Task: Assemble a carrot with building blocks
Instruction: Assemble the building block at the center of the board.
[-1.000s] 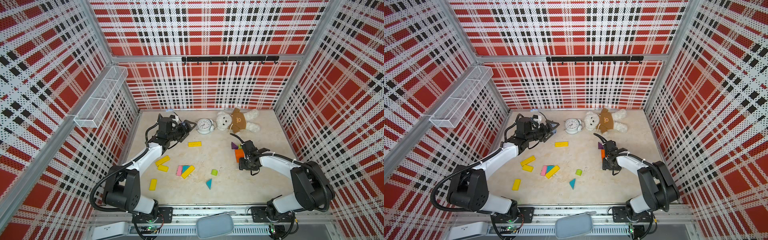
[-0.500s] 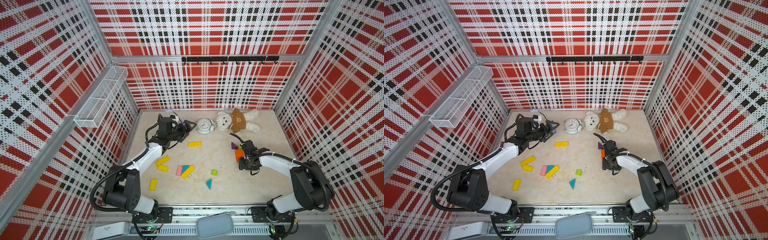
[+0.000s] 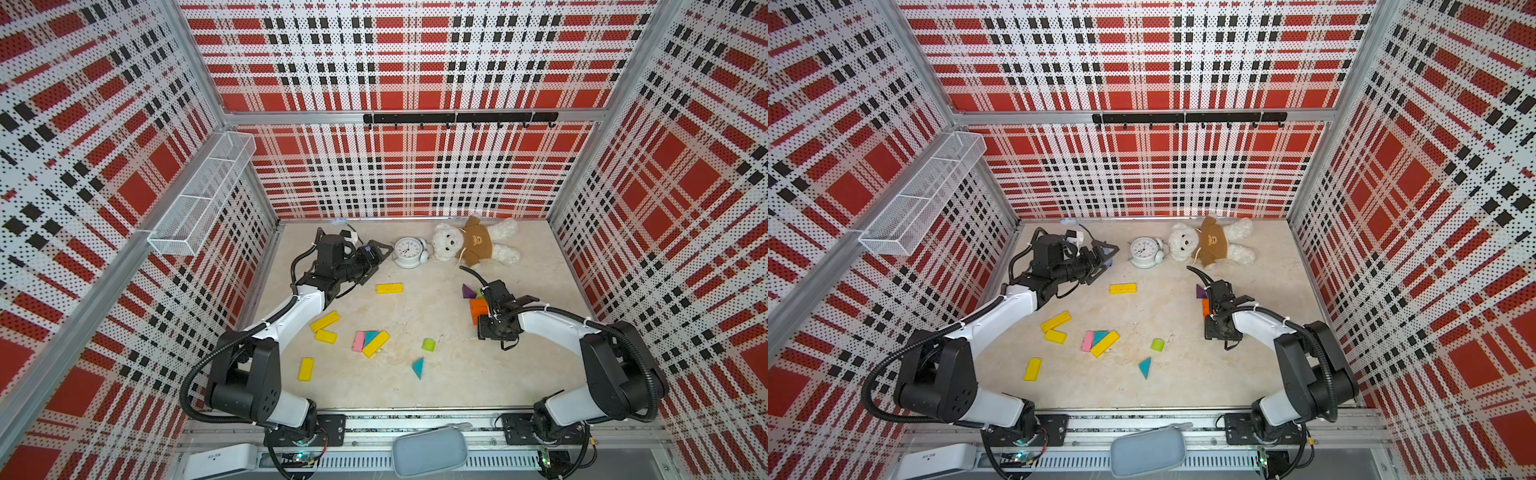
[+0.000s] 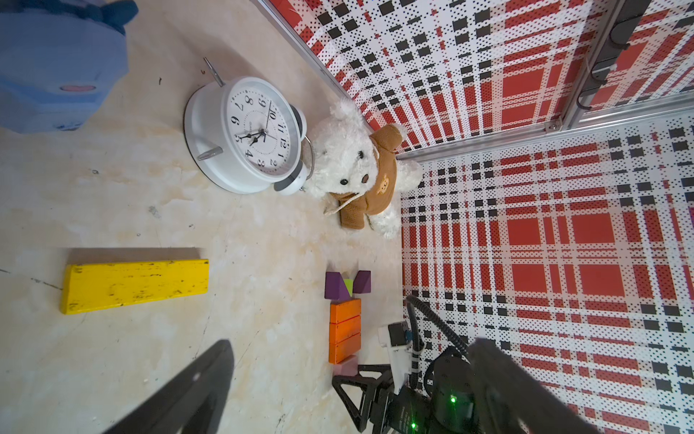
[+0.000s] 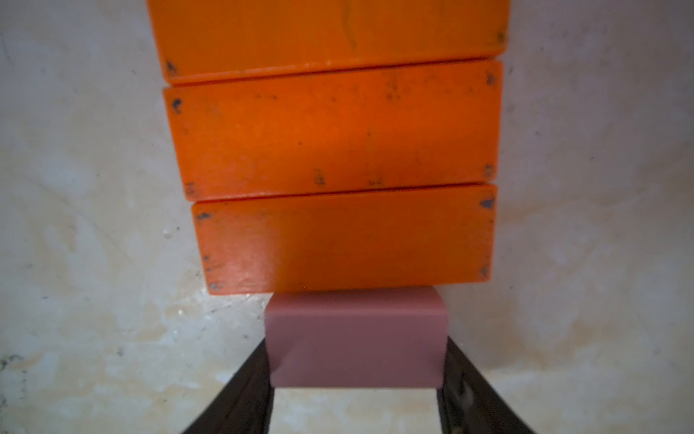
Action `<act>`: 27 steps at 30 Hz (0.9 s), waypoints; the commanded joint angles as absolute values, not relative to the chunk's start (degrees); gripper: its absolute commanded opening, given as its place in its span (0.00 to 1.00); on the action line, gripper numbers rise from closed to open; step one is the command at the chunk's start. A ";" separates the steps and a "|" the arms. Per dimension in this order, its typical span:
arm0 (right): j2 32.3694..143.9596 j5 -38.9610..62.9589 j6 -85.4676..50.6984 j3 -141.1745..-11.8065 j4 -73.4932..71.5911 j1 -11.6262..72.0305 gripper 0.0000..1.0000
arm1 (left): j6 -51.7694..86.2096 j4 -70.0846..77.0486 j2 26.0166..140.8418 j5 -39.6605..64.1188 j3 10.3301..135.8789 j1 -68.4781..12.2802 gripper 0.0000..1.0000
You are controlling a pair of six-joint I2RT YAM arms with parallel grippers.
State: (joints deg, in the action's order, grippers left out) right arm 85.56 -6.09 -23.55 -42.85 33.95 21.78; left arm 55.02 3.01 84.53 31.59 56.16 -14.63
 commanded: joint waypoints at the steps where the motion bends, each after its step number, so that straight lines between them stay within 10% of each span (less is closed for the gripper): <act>1: 85.77 -6.90 -23.08 -43.27 33.05 21.62 0.71 | 54.49 4.13 85.15 32.61 56.70 -15.01 0.99; 13: 80.92 -7.04 -22.02 -43.48 34.92 21.62 0.93 | 54.32 4.13 85.35 32.54 56.82 -14.98 1.00; 19: 76.21 -5.25 -22.43 -46.17 38.68 24.42 0.86 | 54.32 4.13 84.84 32.63 56.93 -14.16 1.00; 27: 84.39 -5.47 -20.92 -61.14 34.01 48.36 0.76 | 58.17 4.09 81.83 29.12 54.28 -2.94 0.99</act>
State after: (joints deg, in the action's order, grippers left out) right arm 79.64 -5.93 -22.35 -56.34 37.91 42.96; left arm 56.36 3.14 84.07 31.22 55.31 -7.14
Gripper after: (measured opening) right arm 0.765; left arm 0.993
